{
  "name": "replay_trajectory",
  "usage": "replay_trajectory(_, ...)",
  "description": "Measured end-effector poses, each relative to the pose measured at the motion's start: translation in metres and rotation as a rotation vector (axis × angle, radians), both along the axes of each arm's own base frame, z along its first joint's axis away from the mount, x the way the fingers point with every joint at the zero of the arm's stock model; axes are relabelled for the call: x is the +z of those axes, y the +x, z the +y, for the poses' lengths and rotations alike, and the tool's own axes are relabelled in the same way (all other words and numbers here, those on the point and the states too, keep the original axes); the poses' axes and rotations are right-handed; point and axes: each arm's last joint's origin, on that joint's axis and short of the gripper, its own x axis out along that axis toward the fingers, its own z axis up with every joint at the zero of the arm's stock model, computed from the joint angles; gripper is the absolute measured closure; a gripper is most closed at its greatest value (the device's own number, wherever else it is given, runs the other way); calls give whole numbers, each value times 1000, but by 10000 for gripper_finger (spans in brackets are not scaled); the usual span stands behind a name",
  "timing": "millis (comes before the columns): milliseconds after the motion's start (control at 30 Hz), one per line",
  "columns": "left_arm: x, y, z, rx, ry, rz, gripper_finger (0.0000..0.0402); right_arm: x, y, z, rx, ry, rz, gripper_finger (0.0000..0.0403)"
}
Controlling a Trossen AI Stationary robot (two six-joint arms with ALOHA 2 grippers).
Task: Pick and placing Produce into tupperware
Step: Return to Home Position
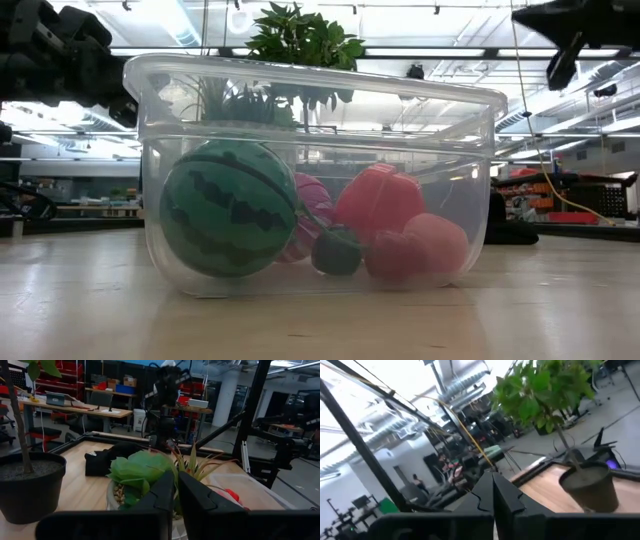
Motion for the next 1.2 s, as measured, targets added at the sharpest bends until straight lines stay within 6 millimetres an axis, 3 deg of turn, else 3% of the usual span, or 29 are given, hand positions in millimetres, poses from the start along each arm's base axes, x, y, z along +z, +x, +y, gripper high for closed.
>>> replay_trajectory(167,0,0,0,0,0,-2,376,-13,6,-2,-2,-20,17,403)
replay_trajectory(433,0,0,0,2,0,-3,367,-15,8,-10,42,-73,31,403)
replay_trajectory(733,0,0,0,2,1,-4,366,-36,11,-14,132,-26,223,403)
replay_trajectory(1033,0,0,0,2,1,-4,371,-58,22,-22,42,-4,34,403)
replay_trajectory(1200,0,0,0,3,1,-4,363,-44,18,-23,-3,-72,-99,403)
